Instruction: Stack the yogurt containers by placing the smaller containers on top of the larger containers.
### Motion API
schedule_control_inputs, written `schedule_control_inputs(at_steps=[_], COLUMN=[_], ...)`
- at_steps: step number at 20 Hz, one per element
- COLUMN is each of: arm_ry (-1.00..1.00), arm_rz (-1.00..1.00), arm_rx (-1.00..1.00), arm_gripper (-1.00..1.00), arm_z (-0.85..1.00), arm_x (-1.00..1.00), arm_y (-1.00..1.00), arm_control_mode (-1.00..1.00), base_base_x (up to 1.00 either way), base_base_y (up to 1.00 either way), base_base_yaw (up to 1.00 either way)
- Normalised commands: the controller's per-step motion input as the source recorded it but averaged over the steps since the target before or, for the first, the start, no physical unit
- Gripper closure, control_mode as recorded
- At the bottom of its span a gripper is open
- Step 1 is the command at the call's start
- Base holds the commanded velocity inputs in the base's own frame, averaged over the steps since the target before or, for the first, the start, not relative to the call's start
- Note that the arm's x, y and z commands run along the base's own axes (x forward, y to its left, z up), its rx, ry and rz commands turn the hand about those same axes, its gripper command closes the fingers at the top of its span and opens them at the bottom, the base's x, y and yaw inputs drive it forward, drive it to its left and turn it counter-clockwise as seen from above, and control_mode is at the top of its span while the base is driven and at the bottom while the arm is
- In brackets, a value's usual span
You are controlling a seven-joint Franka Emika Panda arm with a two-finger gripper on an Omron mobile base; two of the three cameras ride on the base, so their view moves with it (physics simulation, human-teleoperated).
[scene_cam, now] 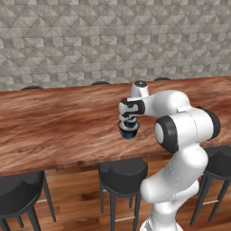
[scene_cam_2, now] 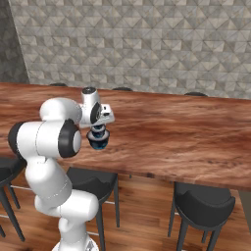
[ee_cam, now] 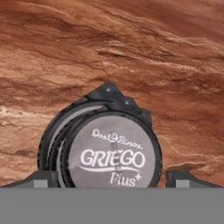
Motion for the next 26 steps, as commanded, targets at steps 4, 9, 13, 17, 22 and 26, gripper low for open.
schedule_control_inputs(at_steps=[4, 9, 13, 17, 22, 26], arm_ry=[0.00, 0.00, 0.00, 0.00, 0.00, 0.00], arm_rz=[0.00, -0.01, -0.01, -0.01, -0.02, -0.04], arm_rx=[0.00, 0.00, 0.00, 0.00, 0.00, 0.00], arm_gripper=[-1.00, -1.00, -1.00, -1.00, -1.00, -1.00], arm_z=[0.23, 0.35, 0.35, 0.27, 0.21, 0.07], arm_x=[0.00, 0.00, -0.13, -0.38, -0.46, -0.44], arm_y=[-0.02, 0.00, -0.05, -0.14, -0.18, -0.15], arm_control_mode=[-1.00, -1.00, -1.00, -1.00, -1.00, -1.00], base_base_x=[0.00, 0.00, 0.00, 0.00, 0.00, 0.00], base_base_y=[0.00, 0.00, 0.00, 0.00, 0.00, 0.00], base_base_yaw=[0.00, 0.00, 0.00, 0.00, 0.00, 0.00])
